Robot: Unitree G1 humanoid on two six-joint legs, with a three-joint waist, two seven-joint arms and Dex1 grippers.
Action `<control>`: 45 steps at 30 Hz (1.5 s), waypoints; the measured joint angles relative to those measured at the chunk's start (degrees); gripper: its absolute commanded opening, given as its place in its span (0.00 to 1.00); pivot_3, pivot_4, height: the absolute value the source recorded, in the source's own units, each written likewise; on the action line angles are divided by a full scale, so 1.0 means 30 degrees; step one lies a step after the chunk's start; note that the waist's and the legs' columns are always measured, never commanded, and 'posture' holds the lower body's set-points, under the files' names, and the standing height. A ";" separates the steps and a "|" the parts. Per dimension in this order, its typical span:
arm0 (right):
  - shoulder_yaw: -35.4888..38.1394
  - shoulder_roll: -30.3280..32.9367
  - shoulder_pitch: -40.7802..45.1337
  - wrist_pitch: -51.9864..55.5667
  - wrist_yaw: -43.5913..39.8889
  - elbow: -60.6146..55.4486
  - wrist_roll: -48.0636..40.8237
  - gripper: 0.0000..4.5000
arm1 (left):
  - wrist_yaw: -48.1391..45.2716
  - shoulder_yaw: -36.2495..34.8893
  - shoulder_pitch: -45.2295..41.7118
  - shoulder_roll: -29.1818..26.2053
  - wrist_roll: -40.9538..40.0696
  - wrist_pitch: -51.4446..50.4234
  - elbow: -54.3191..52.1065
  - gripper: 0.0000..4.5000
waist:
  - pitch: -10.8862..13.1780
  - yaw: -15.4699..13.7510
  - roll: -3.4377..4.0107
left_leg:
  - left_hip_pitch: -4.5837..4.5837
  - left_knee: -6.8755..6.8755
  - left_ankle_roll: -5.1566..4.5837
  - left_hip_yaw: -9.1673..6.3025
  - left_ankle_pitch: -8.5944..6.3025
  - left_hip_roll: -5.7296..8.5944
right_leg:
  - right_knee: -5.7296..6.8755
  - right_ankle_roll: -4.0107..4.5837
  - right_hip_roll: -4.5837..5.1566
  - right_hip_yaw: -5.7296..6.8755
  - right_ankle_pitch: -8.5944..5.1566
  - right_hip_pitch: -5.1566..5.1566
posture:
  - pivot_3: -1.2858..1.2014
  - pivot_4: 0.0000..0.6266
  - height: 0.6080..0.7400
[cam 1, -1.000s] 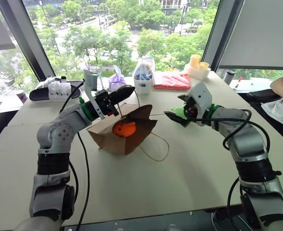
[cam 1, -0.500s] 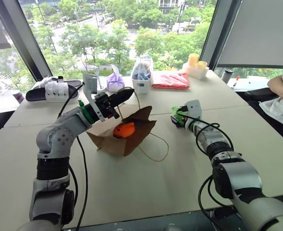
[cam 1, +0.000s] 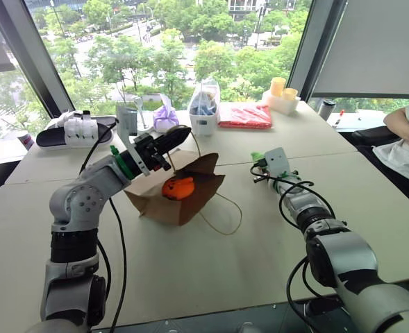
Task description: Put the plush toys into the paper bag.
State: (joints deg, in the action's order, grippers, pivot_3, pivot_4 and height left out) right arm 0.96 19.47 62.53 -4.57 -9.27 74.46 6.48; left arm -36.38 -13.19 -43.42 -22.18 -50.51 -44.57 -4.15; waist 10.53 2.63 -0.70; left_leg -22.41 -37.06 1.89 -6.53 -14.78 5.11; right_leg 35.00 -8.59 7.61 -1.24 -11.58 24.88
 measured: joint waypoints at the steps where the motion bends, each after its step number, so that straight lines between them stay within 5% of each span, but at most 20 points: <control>1: 0.0043 0.0005 0.0004 -0.0002 -0.0049 -0.0003 -0.0024 0.01 | 0.0000 0.0009 0.0000 0.0001 -0.0014 0.0000 -0.0013 0.00 | 0.0000 0.0002 0.0000 | 0.0000 0.0000 0.0000 -0.0001 0.0000 0.0000 | 0.0000 0.0000 0.0000 -0.0001 0.0000 0.0000 | 0.52 0.24 1.00; 5: 0.0626 0.0518 -0.1024 0.1428 -0.2533 -0.4140 -0.1357 0.01 | -0.0084 0.0143 -0.0027 0.0030 -0.0018 0.0012 0.0027 0.00 | 0.0006 -0.0021 0.0011 | -0.0007 -0.0003 -0.0002 -0.0019 -0.0001 -0.0001 | 0.0016 -0.0002 0.0002 -0.0001 0.0000 0.0011 | 0.52 0.24 1.00; 12: -0.0605 0.3034 -0.9053 1.1402 -0.7923 -2.7115 -0.5691 0.01 | -0.0304 0.0206 -0.0235 -0.0013 0.0045 0.0142 0.0872 0.00 | 0.0004 -0.0062 0.0014 | -0.0034 -0.0006 -0.0018 -0.0037 -0.0029 -0.0005 | 0.0023 -0.0006 0.0006 0.0011 -0.0002 0.0031 | 0.52 0.24 1.00; 18: -0.3141 0.4475 -1.0970 1.5845 -0.8638 -3.4509 -0.6374 0.01 | -0.0244 0.0188 -0.0667 0.0223 0.0065 0.0389 0.1527 0.00 | 0.0006 -0.0156 0.0003 | 0.0007 -0.0063 -0.0127 -0.0029 -0.0090 -0.0009 | 0.0010 -0.0007 -0.0002 0.0008 -0.0005 -0.0025 | 0.52 0.24 1.00; 27: -0.6712 0.2517 -0.8936 1.5084 -0.8736 -3.2479 -0.5457 0.01 | -0.0256 0.0227 -0.1197 0.0355 0.0078 0.0402 0.1910 0.00 | 0.0005 -0.0278 0.0003 | 0.0006 -0.0058 -0.0091 -0.0029 -0.0069 -0.0005 | 0.0009 -0.0006 0.0006 0.0008 -0.0004 -0.0012 | 0.52 0.24 1.00; 37: -0.9746 -0.1226 -0.4398 0.6674 -0.9041 -1.9702 -0.1229 0.01 | 0.0562 -0.0123 -0.0996 0.0293 -0.0321 0.0332 0.0847 0.00 | 0.0006 -0.0072 -0.0001 | 0.0000 -0.0023 0.0000 -0.0036 -0.0018 -0.0006 | 0.0018 -0.0004 0.0002 0.0005 -0.0002 0.0023 | 0.52 0.24 1.00; 40: -0.9705 -0.1898 -0.3071 0.4999 -0.9067 -1.7705 -0.0629 0.26 | 0.0763 -0.0261 -0.0721 0.0292 -0.0506 0.0282 0.0499 0.00 | 0.0006 -0.0032 -0.0001 | 0.0000 -0.0009 0.0004 -0.0042 -0.0017 -0.0009 | 0.0025 -0.0003 -0.0003 0.0007 -0.0002 0.0036 | 0.52 0.24 1.00; 45: -0.9615 -0.2382 -0.2830 0.4140 -0.9588 -1.6795 -0.0306 0.86 | 0.1222 -0.0393 -0.0587 0.0293 -0.0858 0.0063 0.0328 0.00 | 0.0006 -0.0070 -0.0001 | -0.0005 -0.0015 0.0004 -0.0044 -0.0017 -0.0004 | 0.0024 -0.0003 0.0002 0.0006 -0.0002 0.0033 | 0.52 0.24 1.00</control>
State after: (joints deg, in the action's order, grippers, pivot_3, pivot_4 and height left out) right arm -27.89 12.32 54.04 7.85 -38.03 24.07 5.56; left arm -32.71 -14.36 -45.19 -21.30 -53.08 -44.38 -3.17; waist 10.55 2.42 -0.70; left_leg -22.42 -37.11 1.90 -6.66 -14.83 5.10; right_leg 35.07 -8.60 7.62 -1.23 -11.59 24.98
